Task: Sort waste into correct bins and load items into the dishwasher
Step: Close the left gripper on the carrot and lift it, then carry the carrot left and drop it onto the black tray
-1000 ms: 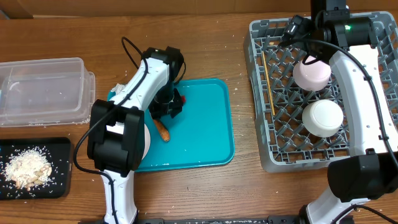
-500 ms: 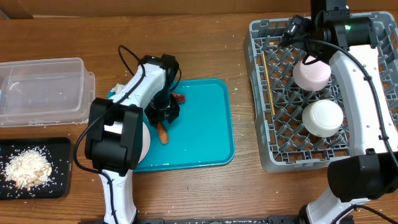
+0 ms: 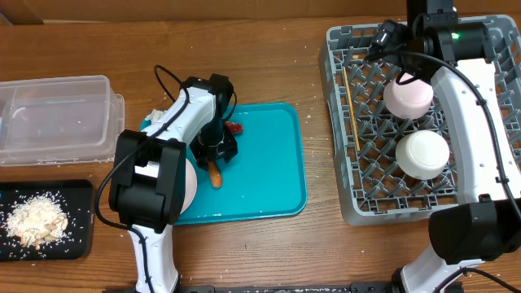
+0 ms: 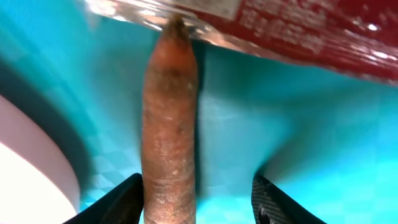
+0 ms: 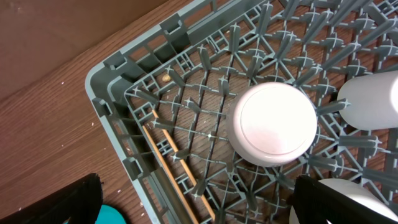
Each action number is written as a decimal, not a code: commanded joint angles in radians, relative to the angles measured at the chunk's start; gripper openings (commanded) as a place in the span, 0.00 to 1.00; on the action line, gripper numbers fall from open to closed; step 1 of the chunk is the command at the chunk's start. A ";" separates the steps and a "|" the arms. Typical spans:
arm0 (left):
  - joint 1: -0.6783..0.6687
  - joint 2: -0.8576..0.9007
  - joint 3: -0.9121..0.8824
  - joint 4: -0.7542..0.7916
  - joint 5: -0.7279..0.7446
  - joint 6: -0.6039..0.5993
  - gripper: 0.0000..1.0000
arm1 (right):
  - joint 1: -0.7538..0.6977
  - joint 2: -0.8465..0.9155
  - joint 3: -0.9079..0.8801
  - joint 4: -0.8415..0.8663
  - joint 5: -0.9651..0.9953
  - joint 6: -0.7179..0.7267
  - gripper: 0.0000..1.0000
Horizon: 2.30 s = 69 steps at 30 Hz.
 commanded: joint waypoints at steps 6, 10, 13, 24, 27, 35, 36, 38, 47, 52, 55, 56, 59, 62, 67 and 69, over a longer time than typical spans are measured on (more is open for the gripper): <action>-0.077 0.013 -0.062 0.045 0.060 0.016 0.16 | 0.003 -0.006 0.008 0.004 0.009 0.002 1.00; -0.083 0.013 -0.060 0.035 0.062 0.016 0.04 | 0.003 -0.006 0.008 0.004 0.009 0.002 1.00; -0.083 0.013 -0.042 0.013 0.059 0.024 0.04 | 0.003 -0.006 0.008 0.004 0.009 0.002 1.00; -0.087 0.009 0.228 -0.235 0.037 0.054 0.04 | 0.003 -0.006 0.008 0.004 0.009 0.002 1.00; -0.081 0.000 0.302 -0.304 -0.042 0.053 0.04 | 0.003 -0.006 0.008 0.004 0.009 0.002 1.00; 0.042 -0.083 0.462 -0.493 -0.280 -0.052 0.04 | 0.003 -0.006 0.008 0.004 0.009 0.002 1.00; 0.072 -0.099 0.470 -0.503 -0.286 -0.060 0.04 | 0.003 -0.006 0.008 0.004 0.009 0.002 1.00; 0.140 -0.136 0.476 -0.509 -0.286 -0.060 0.04 | 0.003 -0.006 0.008 0.004 0.009 0.002 1.00; 0.525 -0.211 0.472 -0.475 -0.289 -0.061 0.05 | 0.003 -0.006 0.008 0.004 0.009 0.002 1.00; 0.739 -0.199 0.443 -0.435 -0.286 -0.060 0.06 | 0.003 -0.006 0.008 0.004 0.009 0.002 1.00; 0.832 -0.187 0.440 -0.432 -0.288 -0.060 0.07 | 0.003 -0.006 0.008 0.004 0.009 0.002 1.00; 0.861 -0.180 0.439 -0.430 -0.288 -0.060 0.07 | 0.003 -0.006 0.008 0.004 0.009 0.002 1.00; 0.934 -0.160 0.438 -0.425 -0.289 -0.060 0.07 | 0.003 -0.006 0.008 0.004 0.009 0.002 1.00; 0.990 -0.133 0.437 -0.412 -0.289 -0.060 0.08 | 0.003 -0.006 0.008 0.004 0.009 0.002 1.00; 1.051 -0.064 0.437 -0.395 -0.290 -0.060 0.08 | 0.003 -0.006 0.008 0.004 0.009 0.002 1.00; 1.065 -0.034 0.437 -0.393 -0.290 -0.059 0.13 | 0.003 -0.006 0.008 0.004 0.009 0.002 1.00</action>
